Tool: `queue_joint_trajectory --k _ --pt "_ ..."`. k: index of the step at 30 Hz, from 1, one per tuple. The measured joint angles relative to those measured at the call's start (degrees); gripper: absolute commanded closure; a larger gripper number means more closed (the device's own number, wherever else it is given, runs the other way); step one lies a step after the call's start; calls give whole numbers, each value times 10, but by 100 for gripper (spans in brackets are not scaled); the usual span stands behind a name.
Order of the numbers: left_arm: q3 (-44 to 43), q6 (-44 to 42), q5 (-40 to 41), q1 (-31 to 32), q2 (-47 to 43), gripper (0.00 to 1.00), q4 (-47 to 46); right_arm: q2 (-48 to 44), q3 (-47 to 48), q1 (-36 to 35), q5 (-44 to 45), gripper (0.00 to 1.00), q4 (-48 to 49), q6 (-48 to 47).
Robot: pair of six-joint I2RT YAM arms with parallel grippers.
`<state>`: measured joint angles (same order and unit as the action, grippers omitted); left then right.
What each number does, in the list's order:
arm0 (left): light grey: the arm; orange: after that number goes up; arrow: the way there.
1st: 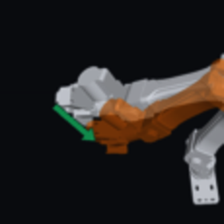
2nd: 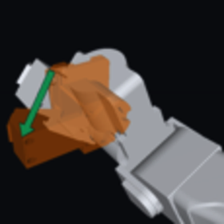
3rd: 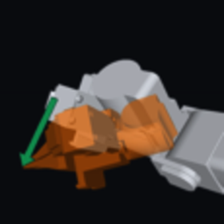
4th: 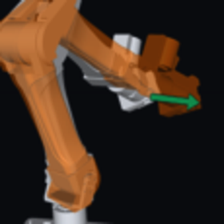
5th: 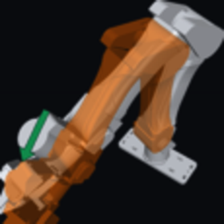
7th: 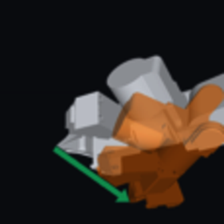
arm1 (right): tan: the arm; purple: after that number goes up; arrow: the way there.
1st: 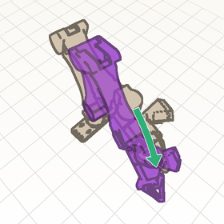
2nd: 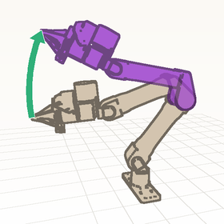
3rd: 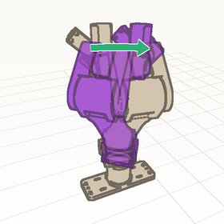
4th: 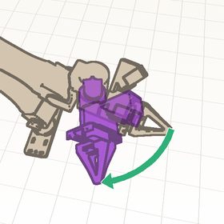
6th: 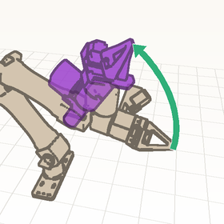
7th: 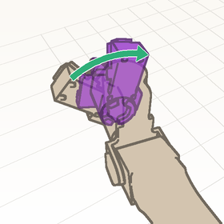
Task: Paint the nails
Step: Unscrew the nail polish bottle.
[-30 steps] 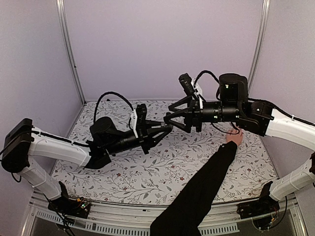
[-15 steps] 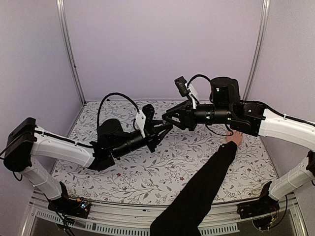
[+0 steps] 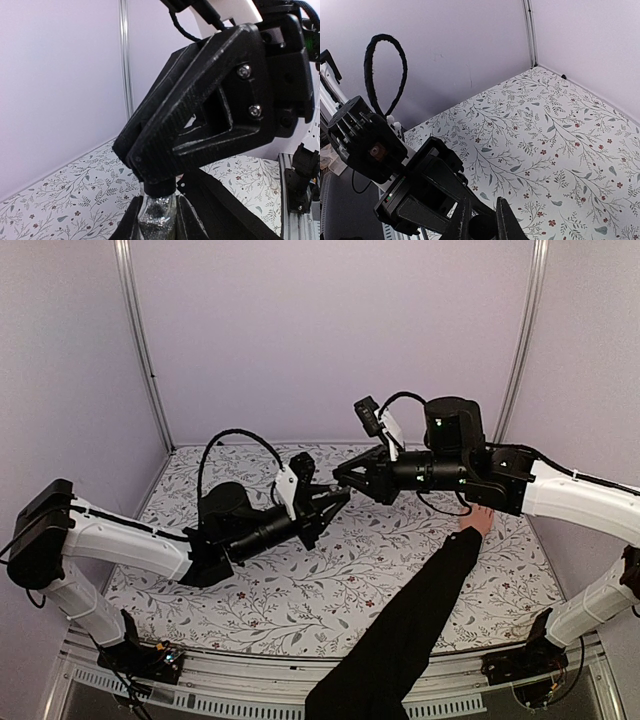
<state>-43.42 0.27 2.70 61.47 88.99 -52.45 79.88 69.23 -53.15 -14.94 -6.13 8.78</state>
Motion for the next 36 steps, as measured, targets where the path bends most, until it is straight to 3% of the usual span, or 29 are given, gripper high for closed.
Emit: queue_joint_trajectory --k 11,30,36 --pt "13 32 -103 -26 -5 100 -20 -1 6 2 -45 100 -12 -35" --pt "18 167 -483 -60 16 100 -159 -25 6 -6 -300 100 -29 -167" --pt "4 209 -538 -59 38 100 -199 -25 6 -9 -348 98 -30 -193"
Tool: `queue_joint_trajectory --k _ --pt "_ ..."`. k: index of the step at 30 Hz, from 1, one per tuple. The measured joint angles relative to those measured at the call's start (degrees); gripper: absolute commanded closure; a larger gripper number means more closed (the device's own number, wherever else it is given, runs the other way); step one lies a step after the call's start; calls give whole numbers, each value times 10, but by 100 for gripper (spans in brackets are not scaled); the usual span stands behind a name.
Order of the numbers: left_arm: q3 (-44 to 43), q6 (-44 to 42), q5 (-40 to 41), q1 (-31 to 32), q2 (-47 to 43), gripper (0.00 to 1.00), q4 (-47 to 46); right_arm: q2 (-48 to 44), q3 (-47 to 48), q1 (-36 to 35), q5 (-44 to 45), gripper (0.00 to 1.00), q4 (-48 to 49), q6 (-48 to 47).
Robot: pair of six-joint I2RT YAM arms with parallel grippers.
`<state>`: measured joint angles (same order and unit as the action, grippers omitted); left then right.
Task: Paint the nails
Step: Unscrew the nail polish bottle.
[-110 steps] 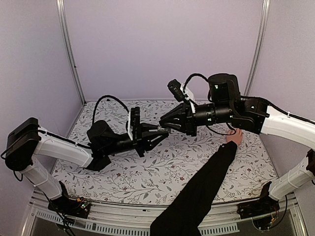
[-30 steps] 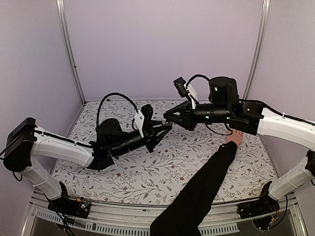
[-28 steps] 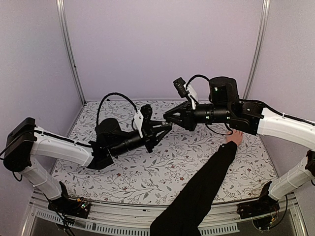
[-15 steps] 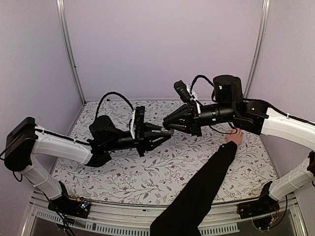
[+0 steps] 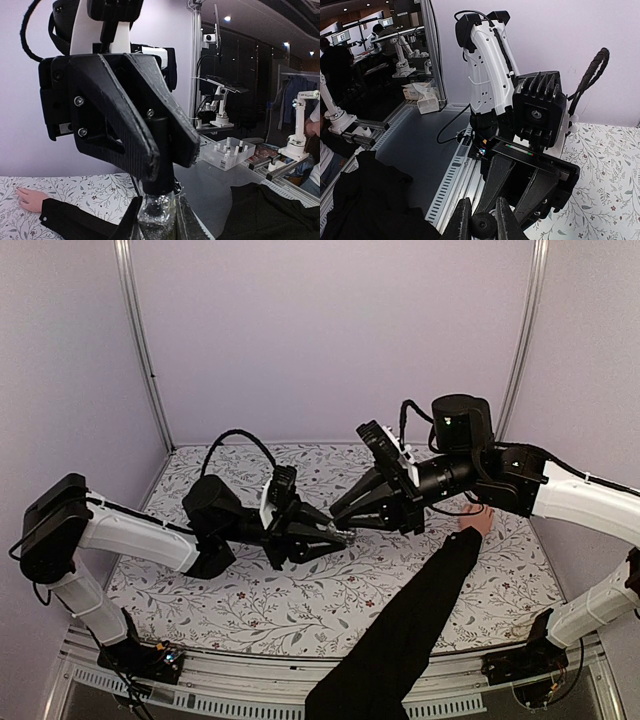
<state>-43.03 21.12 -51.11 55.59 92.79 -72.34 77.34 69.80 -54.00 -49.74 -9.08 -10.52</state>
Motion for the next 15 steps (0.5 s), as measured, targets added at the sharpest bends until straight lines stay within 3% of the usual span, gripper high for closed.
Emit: queue_joint_trajectory --k 3,7,9,11,15 --pt "0 3 -1 0 0 100 -3 0 0 0 -4 86 0 -6" --pt "5 -9 16 -1 -2 100 -3 0 0 0 5 55 0 -5" --pt "19 -33 35 -3 -14 100 2 -4 0 2 19 43 0 1" --pt "22 -45 50 -3 -21 100 7 -11 0 5 37 37 0 9" --pt "37 -82 128 -4 -48 100 34 -30 0 7 92 33 5 26"
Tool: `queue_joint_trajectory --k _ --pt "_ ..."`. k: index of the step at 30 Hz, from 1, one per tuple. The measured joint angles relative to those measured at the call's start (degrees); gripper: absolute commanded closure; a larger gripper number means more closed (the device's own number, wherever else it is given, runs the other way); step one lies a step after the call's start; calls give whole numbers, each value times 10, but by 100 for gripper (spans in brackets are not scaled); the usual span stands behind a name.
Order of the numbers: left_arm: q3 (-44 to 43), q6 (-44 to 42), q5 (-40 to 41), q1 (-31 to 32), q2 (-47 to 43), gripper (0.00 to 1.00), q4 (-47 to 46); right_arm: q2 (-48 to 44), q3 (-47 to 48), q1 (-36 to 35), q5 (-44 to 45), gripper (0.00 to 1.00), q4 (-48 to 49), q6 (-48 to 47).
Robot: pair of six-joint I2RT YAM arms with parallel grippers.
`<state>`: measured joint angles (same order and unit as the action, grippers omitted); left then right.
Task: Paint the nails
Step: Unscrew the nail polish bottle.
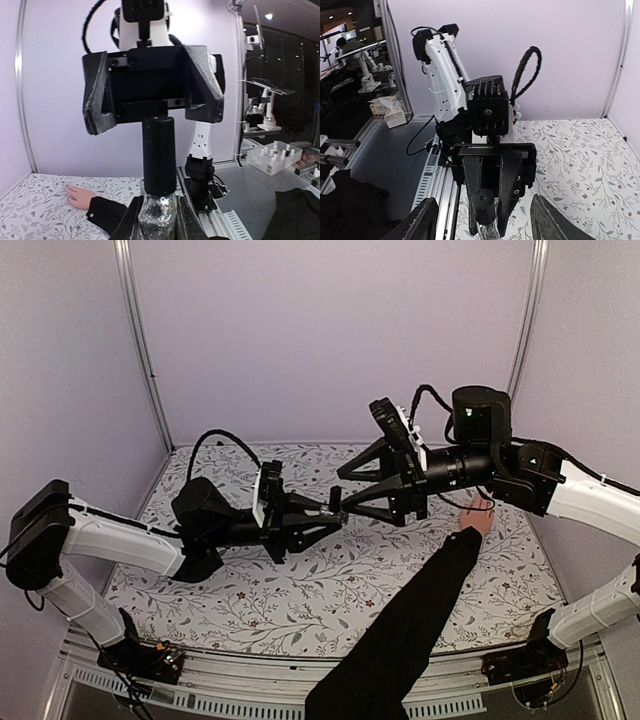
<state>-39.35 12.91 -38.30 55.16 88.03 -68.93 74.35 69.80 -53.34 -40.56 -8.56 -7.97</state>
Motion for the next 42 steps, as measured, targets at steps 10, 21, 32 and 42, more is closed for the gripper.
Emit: queue_joint_trajectory --k 10,21,32,42 --pt "12 -59 214 9 -16 100 65 -7 -1 1 166 39 5 97" --pt "-18 -113 348 47 -2 100 128 53 1 1 235 53 9 186" --pt "-20 -149 414 61 9 100 144 59 1 0 245 66 14 223" --pt "-20 -155 439 63 9 100 144 69 1 0 251 84 14 235"
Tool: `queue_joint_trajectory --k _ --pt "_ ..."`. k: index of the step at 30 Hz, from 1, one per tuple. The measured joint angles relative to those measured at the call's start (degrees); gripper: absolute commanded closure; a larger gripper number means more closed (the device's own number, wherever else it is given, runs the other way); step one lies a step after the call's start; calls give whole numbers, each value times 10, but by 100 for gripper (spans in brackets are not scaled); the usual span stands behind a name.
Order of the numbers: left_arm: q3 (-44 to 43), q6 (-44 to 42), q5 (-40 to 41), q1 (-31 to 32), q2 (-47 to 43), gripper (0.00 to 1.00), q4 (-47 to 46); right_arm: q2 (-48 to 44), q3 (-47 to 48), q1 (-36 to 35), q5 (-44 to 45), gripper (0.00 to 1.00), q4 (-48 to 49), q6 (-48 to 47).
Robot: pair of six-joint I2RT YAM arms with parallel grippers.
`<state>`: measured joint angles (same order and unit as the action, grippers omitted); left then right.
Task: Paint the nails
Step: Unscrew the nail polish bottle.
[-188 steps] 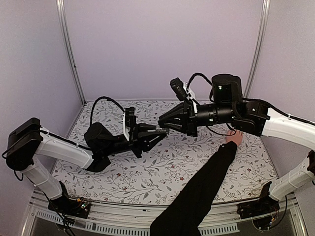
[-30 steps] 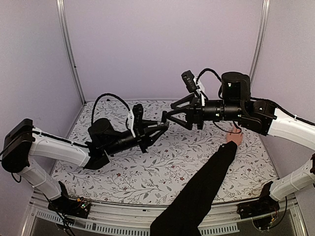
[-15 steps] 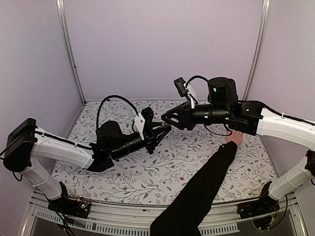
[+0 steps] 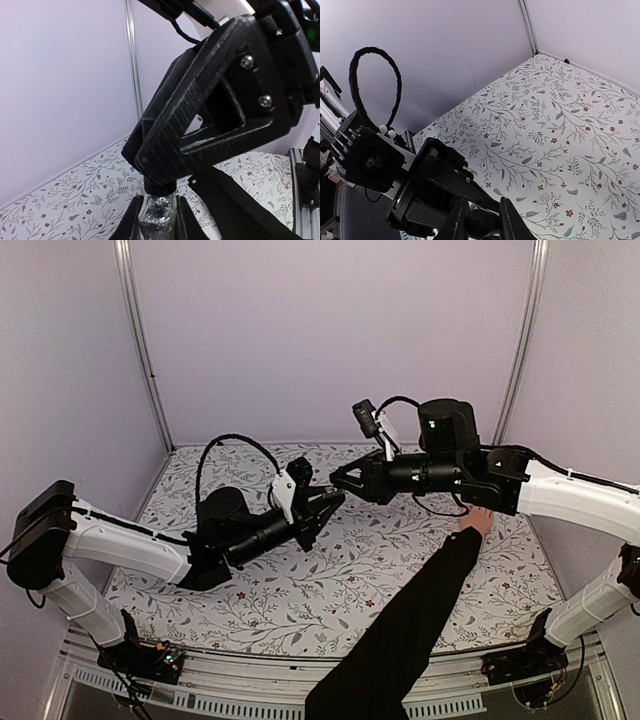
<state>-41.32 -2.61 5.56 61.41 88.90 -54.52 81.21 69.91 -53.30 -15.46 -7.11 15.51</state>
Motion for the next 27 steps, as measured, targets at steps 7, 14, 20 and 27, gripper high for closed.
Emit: queue_joint_trajectory --k 7,14,20,27 --pt "0 7 -7 0 0 100 0 0 0 2 2 100 0 -25" --pt "4 22 -75 -15 -7 100 -13 -8 0 5 -33 100 1 -54" --pt "20 64 -210 -36 -23 100 -59 -29 0 3 -105 100 2 -100" --pt "20 109 -362 -47 -26 100 -93 -43 5 -1 -206 100 -14 -167"
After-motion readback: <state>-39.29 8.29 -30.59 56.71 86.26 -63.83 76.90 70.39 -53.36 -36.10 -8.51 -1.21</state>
